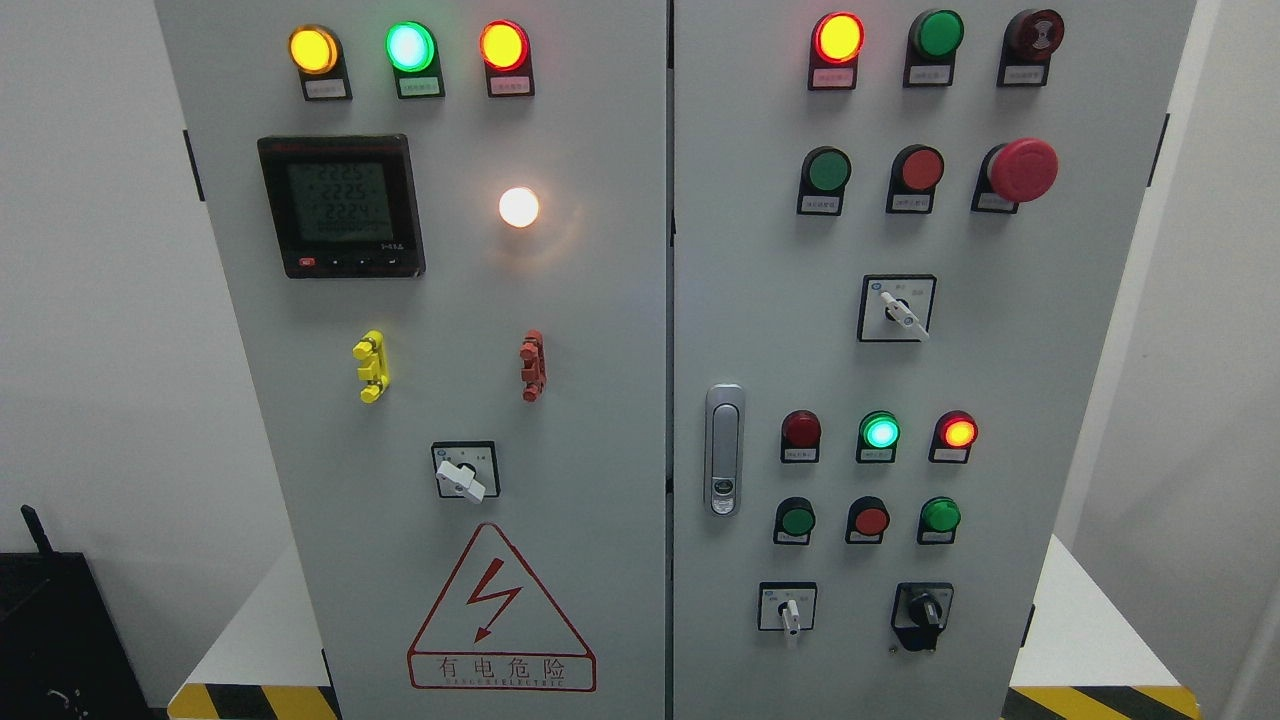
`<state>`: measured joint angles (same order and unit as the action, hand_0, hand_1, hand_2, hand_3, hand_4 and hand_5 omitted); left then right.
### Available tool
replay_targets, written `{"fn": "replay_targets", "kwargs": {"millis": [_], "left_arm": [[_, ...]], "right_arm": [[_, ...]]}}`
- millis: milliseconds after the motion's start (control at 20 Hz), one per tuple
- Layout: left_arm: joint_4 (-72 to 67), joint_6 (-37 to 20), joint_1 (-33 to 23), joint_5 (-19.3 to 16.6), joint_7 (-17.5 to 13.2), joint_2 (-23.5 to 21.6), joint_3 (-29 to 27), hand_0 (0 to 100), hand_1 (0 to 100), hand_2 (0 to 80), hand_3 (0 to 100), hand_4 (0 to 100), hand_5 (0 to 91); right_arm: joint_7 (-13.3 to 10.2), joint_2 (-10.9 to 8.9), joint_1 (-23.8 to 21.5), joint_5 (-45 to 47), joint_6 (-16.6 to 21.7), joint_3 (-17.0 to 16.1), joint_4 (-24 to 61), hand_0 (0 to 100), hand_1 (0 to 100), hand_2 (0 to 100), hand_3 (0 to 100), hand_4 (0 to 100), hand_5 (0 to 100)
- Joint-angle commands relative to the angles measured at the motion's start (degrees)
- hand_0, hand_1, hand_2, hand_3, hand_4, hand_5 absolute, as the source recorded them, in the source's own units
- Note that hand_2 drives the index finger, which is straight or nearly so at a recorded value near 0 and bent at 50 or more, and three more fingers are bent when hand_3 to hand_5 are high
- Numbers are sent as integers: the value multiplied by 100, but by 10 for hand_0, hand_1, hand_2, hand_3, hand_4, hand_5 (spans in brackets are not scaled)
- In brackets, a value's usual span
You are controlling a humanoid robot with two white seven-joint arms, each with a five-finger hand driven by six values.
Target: Flip black knob to close circuit
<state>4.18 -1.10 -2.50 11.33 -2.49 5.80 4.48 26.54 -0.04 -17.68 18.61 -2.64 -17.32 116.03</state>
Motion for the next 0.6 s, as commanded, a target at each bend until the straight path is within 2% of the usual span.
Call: {"fn": "replay_targets", "kwargs": {"millis": [0,550], "left_arm": [[-5,5,-5,1,2,0,0,120,556,0,0,0,0],[4,5,-4,1,2,0,0,120,556,0,0,0,0]], "right_arm": [[167,118,-385,425,9,-299,386,0,9,0,0,0,0],[176,118,-500,425,1,-211,377,0,0,0,0,0,0]]}}
